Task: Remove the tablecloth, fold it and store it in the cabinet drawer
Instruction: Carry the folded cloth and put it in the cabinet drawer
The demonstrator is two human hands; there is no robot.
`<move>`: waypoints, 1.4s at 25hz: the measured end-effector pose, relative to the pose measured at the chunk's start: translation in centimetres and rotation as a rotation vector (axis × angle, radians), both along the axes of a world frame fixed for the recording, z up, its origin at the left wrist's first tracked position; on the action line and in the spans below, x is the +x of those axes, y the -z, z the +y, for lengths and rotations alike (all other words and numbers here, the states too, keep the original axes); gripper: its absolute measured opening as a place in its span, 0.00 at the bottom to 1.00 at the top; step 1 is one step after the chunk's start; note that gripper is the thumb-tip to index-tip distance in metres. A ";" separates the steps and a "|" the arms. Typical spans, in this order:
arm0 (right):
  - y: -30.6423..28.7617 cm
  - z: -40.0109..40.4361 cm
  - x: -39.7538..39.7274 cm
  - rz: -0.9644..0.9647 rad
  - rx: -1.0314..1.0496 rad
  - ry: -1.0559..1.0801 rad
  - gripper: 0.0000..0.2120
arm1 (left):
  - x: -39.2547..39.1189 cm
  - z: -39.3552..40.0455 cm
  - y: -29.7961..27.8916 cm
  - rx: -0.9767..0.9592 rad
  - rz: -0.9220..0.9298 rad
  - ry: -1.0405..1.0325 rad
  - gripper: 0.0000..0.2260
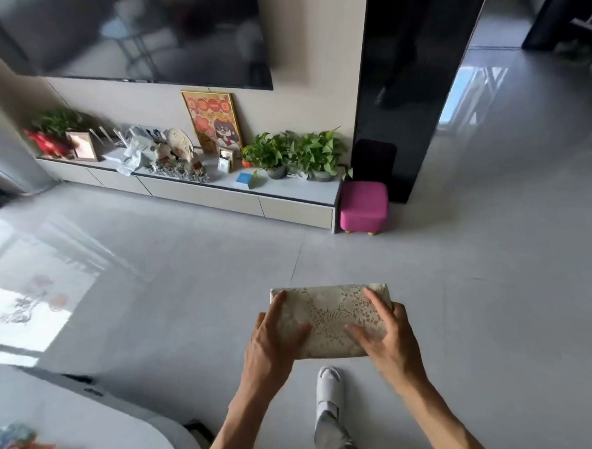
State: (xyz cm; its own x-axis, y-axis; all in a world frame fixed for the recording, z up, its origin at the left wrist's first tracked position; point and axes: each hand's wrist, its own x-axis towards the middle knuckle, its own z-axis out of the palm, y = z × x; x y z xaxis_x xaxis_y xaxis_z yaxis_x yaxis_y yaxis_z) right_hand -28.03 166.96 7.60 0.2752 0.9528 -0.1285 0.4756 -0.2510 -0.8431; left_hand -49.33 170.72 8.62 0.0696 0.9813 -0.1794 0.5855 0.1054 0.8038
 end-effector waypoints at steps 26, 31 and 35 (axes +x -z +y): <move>46.7 73.3 -11.0 0.173 -0.367 0.371 0.26 | -9.4 78.7 48.5 -0.786 -0.316 -0.186 0.25; 67.3 77.1 -7.8 0.598 -0.455 0.425 0.28 | -9.5 84.0 68.3 -0.595 -0.273 -0.105 0.15; 79.0 82.2 -7.7 1.038 -0.465 0.693 0.19 | -12.9 87.8 76.2 -0.409 -0.235 0.119 0.14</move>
State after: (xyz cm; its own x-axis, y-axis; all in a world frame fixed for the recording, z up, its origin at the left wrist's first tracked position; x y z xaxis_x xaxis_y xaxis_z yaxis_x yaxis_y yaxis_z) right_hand -35.69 249.16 -71.43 0.2595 0.4672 -0.8452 -0.6731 -0.5401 -0.5052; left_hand -62.21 258.55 -67.61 0.2622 0.8161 -0.5150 0.4203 0.3838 0.8222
